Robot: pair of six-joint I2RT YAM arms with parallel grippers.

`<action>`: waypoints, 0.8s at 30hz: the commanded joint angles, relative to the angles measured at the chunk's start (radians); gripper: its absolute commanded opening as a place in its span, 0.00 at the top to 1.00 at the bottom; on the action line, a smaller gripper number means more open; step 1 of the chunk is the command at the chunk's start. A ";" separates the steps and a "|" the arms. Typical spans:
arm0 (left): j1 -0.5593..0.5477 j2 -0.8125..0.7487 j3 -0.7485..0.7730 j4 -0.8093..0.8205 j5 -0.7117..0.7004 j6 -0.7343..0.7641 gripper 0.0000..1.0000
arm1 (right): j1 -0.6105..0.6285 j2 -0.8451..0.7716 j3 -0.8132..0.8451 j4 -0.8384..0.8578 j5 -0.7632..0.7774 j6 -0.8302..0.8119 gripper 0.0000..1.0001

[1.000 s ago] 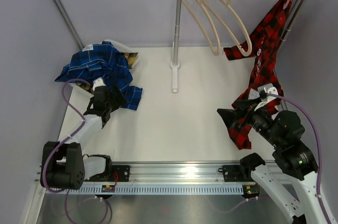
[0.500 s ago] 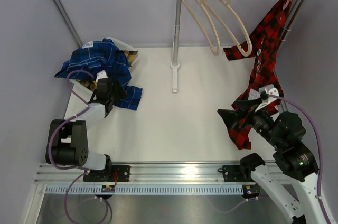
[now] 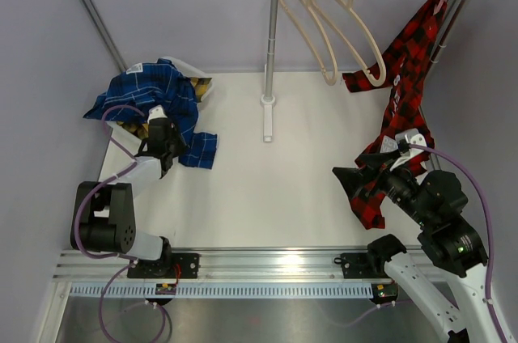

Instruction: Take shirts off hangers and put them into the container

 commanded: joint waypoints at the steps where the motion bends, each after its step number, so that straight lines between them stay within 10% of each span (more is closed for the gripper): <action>1: 0.005 -0.035 0.020 0.044 0.025 -0.007 0.99 | 0.012 0.002 0.001 0.040 -0.019 -0.009 0.01; 13: 0.045 -0.098 0.526 -0.342 0.036 0.022 1.00 | 0.012 0.018 0.002 0.036 -0.011 -0.009 0.01; 24: 0.129 0.187 0.858 -0.218 -0.110 0.209 0.96 | 0.012 0.073 0.005 0.024 0.010 -0.013 0.01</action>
